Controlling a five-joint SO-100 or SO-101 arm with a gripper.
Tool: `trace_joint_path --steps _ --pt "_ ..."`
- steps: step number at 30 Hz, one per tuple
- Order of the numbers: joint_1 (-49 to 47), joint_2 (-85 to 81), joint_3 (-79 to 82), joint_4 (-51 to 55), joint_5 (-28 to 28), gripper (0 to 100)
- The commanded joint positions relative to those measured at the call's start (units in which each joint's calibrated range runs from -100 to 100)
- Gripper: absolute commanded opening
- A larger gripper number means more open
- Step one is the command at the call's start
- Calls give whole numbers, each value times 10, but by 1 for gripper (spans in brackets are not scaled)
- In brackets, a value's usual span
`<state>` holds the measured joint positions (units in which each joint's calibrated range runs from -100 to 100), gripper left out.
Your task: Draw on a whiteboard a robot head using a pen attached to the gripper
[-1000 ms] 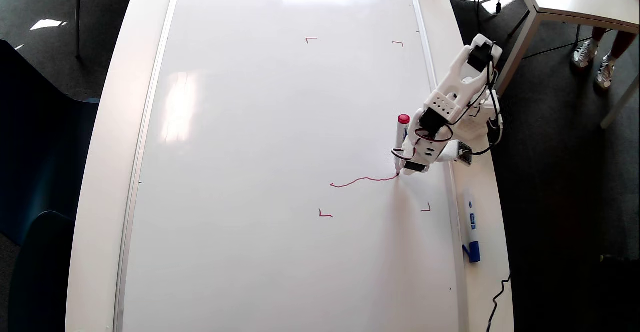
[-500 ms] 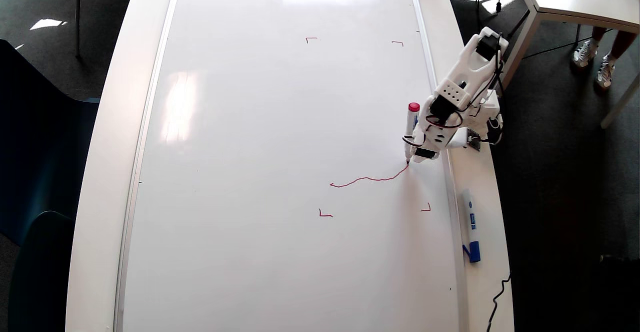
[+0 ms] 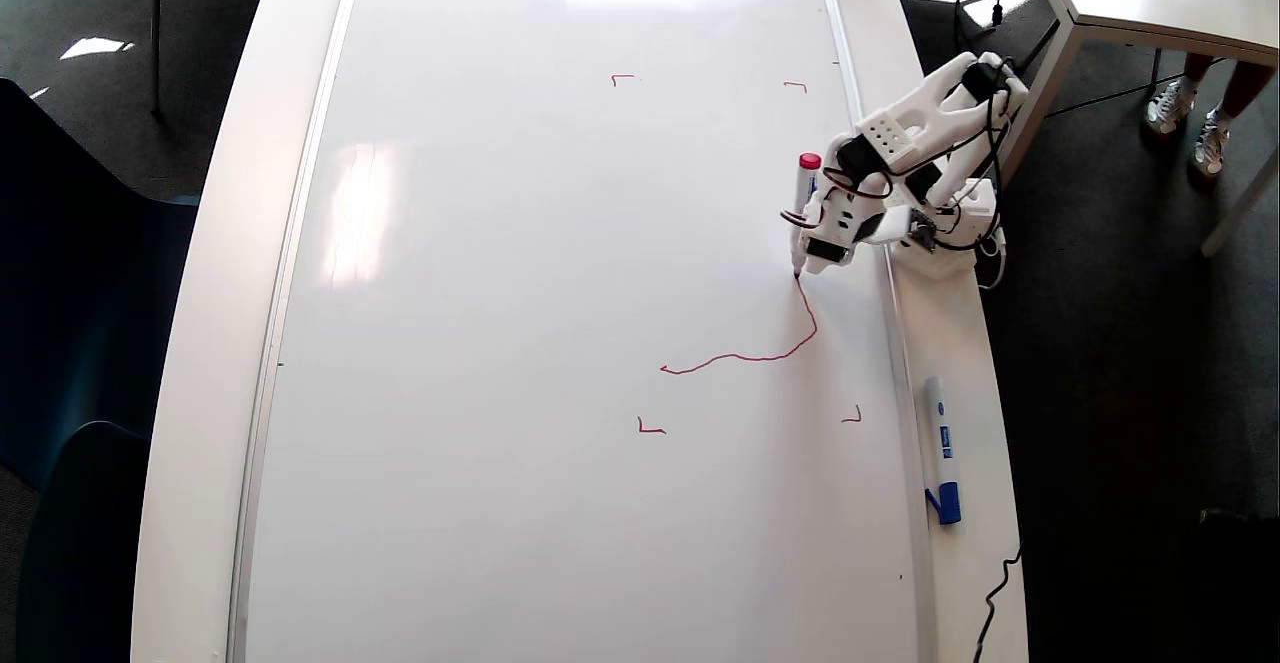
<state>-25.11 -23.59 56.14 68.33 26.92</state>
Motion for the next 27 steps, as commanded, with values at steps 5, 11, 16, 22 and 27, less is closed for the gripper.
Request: trace_joint_path --steps 5,11,16,22,27 --pt "106 -21 35 30 53 1" --pt "160 -56 33 95 82 1" --pt "209 -100 32 100 118 1" --pt "267 -101 -14 100 161 1" --pt "307 -101 -28 99 194 1"
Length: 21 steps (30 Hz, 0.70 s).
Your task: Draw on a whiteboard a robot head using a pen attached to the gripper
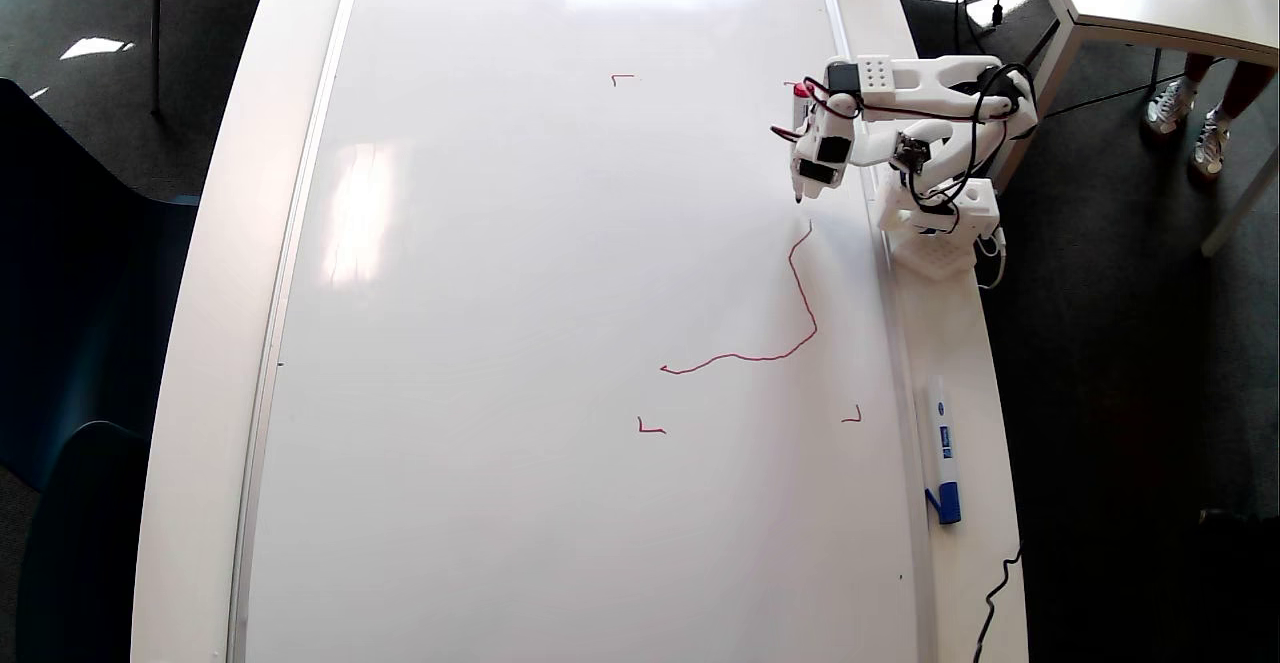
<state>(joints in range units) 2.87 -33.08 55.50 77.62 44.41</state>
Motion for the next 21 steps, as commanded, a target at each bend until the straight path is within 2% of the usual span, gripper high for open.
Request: trace_joint_path --steps 1,15,21 --pt "40 -6 -23 6 28 1" --pt "79 -5 16 -27 41 1" --pt "113 -4 17 -41 78 1"
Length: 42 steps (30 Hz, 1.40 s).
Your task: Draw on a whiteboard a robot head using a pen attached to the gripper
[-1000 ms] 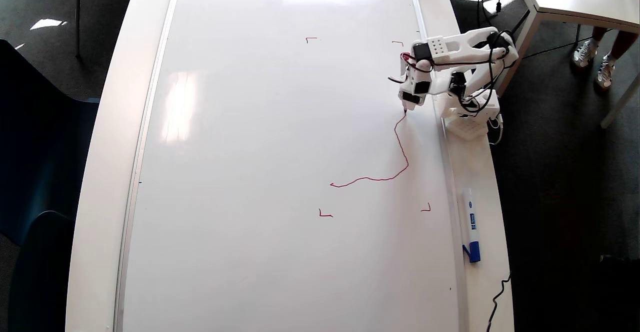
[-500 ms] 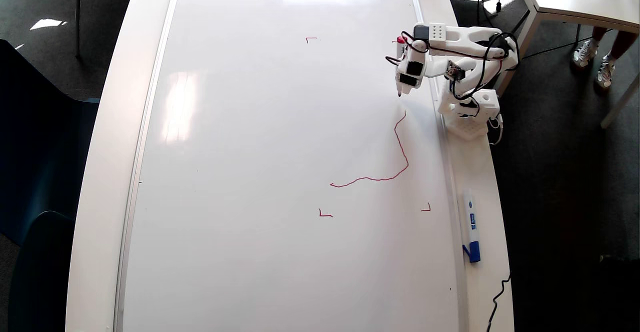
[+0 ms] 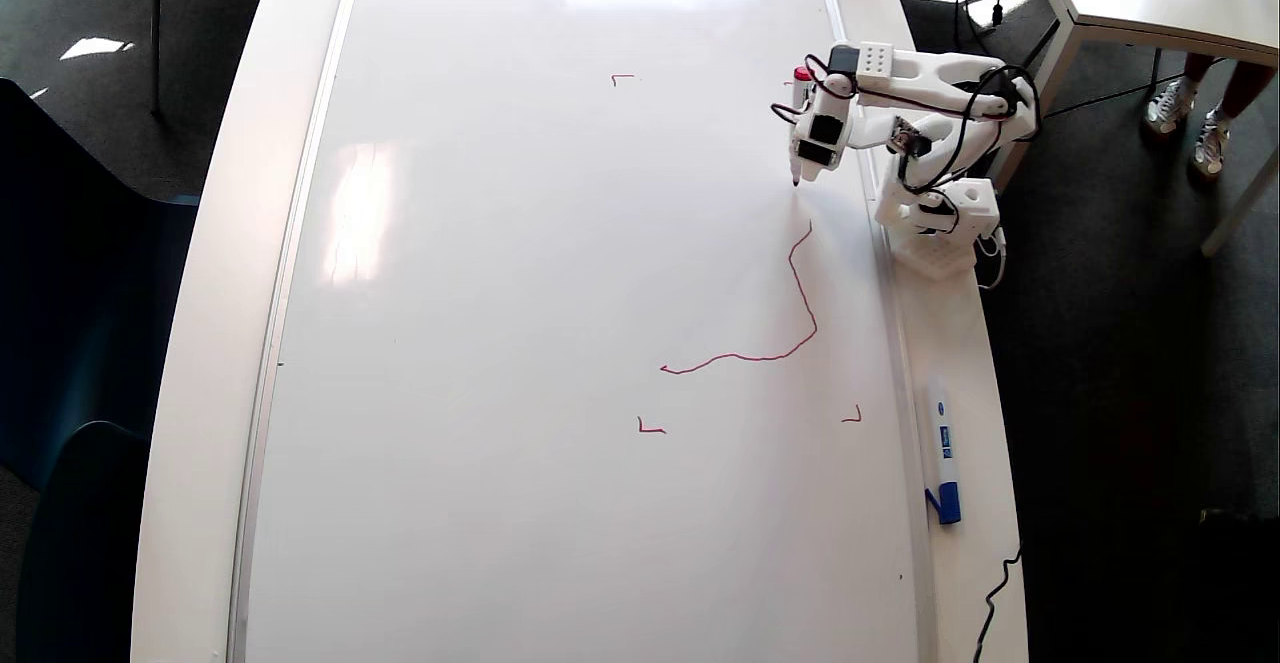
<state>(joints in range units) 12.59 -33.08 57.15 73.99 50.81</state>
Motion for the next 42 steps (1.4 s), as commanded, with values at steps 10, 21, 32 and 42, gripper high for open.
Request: trace_joint_path --steps 10,21,32,42 --pt "70 2 35 -86 63 1" --pt "120 65 -49 -104 84 1" --pt "134 99 -82 -106 101 1" --pt "134 101 -83 -147 107 1"
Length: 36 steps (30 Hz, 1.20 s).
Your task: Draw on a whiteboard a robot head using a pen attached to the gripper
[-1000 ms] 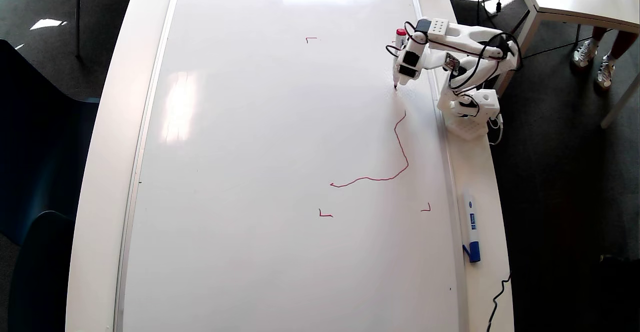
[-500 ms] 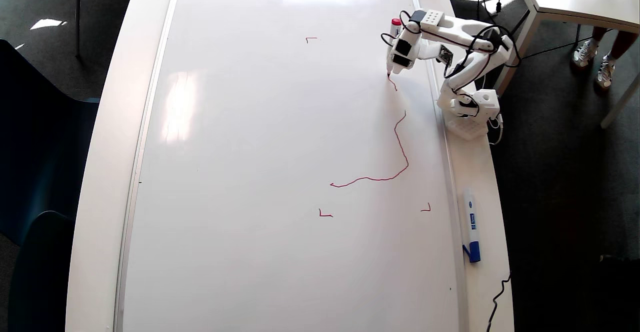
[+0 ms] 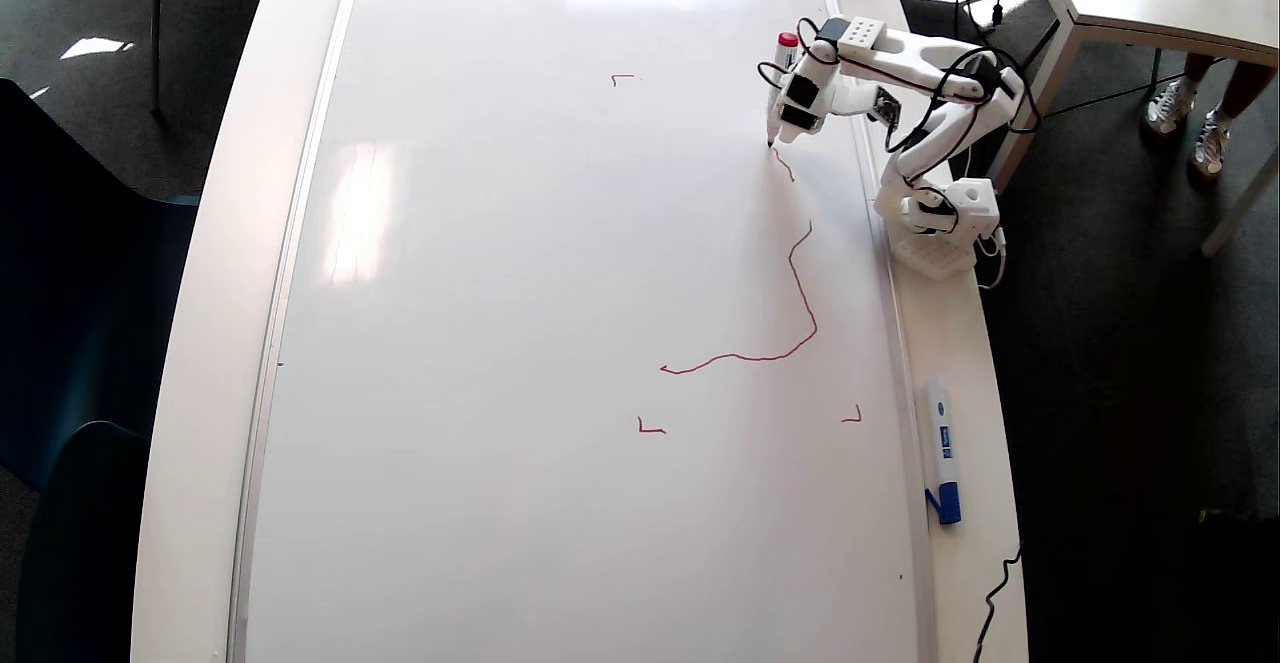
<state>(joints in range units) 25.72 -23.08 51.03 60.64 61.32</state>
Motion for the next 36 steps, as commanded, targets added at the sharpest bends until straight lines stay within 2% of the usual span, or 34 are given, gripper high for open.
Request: trace_joint_path --steps 1,11,19,27,36 --pt "3 2 -21 -14 2 1" --pt "-17 104 -105 -22 -1 1" --pt "-58 186 -171 -90 -2 1" --pt "-121 291 -311 -90 -51 1" --pt "-147 340 -360 -81 -59 1"
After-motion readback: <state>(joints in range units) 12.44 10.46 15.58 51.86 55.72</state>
